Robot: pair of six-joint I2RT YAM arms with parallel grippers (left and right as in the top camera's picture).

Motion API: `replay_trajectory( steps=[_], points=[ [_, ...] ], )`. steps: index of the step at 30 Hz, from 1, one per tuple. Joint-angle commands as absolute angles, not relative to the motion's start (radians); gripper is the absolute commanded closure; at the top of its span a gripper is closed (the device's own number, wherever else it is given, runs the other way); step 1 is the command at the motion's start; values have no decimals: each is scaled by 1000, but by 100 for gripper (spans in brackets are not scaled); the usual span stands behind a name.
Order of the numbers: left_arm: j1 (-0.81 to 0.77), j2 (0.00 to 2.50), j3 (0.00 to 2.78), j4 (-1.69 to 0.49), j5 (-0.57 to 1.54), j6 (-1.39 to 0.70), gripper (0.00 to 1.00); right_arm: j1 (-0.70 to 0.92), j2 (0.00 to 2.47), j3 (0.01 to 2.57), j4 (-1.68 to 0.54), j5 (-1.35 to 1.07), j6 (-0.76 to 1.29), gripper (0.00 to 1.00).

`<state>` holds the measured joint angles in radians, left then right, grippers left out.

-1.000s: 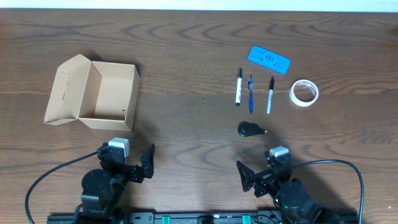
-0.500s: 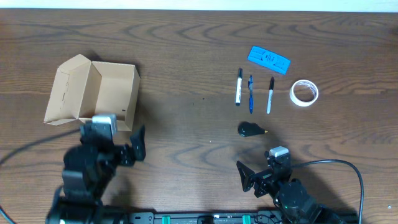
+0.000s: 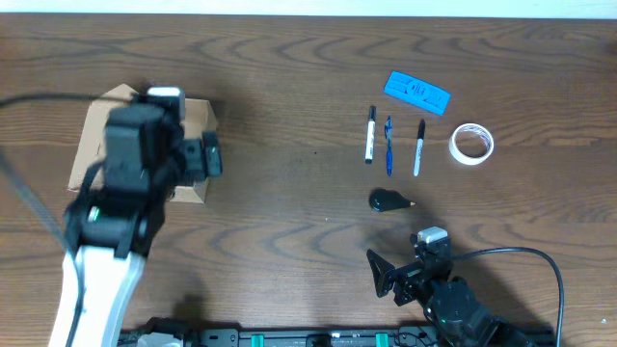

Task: Pack container
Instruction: 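Move the left gripper to the cardboard box and grasp its side wall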

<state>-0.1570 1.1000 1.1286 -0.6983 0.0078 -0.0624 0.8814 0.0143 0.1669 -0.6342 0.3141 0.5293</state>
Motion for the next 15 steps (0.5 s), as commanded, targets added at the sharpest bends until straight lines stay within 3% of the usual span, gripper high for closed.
replay_trajectory(
  steps=[1, 15],
  points=[
    [-150, 1200, 1154, -695, -39, -24, 5, 876, 6, 163, -635, 329, 515, 1],
    [-150, 1475, 1154, -637, -57, 14, 5, 876, 6, 163, -635, 329, 515, 1]
  ],
)
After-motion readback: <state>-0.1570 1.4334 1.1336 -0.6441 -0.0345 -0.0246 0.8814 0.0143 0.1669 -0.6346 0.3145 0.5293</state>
